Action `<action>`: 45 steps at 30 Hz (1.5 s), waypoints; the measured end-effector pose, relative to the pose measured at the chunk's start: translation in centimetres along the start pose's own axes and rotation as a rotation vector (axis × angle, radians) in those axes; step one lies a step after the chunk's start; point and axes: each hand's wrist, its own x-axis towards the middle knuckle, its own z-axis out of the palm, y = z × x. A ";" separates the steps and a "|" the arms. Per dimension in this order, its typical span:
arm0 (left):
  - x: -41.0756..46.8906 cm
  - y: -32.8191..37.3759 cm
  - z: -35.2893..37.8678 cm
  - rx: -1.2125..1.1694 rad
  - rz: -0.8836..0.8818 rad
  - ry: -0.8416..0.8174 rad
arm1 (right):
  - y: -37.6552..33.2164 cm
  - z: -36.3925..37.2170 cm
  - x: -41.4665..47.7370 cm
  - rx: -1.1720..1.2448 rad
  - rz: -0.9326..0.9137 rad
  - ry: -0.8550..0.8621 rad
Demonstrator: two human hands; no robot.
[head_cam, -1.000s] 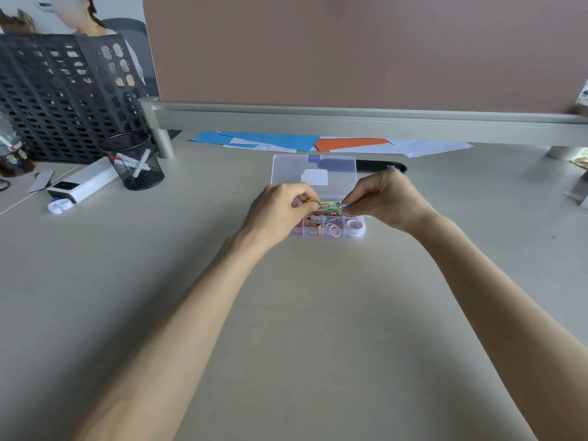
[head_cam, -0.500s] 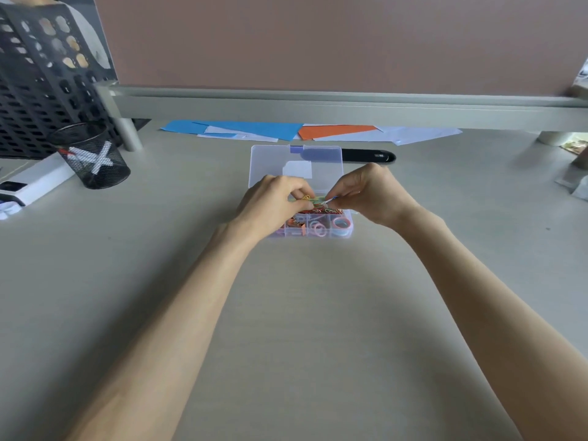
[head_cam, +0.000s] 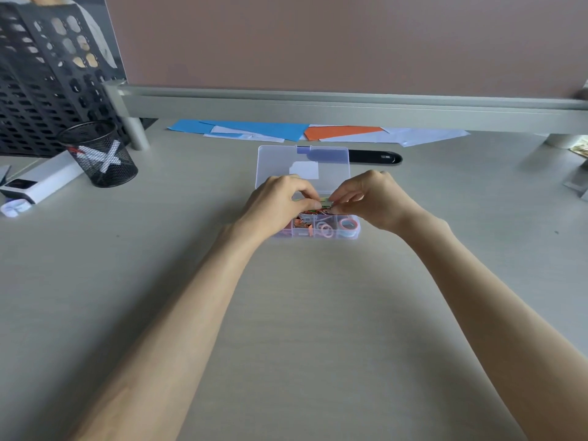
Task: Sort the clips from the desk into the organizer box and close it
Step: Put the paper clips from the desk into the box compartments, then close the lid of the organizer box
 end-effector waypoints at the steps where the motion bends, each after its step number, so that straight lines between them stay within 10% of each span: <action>1: 0.1 -0.2 -0.1 -0.015 -0.002 0.000 | 0.1 -0.1 0.0 0.013 0.001 0.007; 25: -0.5 -1.1 -1.0 0.235 0.102 -0.039 | 0.5 -0.2 0.0 -0.218 -0.095 -0.027; 39: -0.5 -6.1 -2.1 -0.323 -0.296 0.457 | 3.6 2.3 0.6 0.503 0.290 0.483; 45: 1.0 -7.2 -1.3 -0.363 -0.368 0.332 | 3.1 2.6 2.2 0.370 0.316 0.394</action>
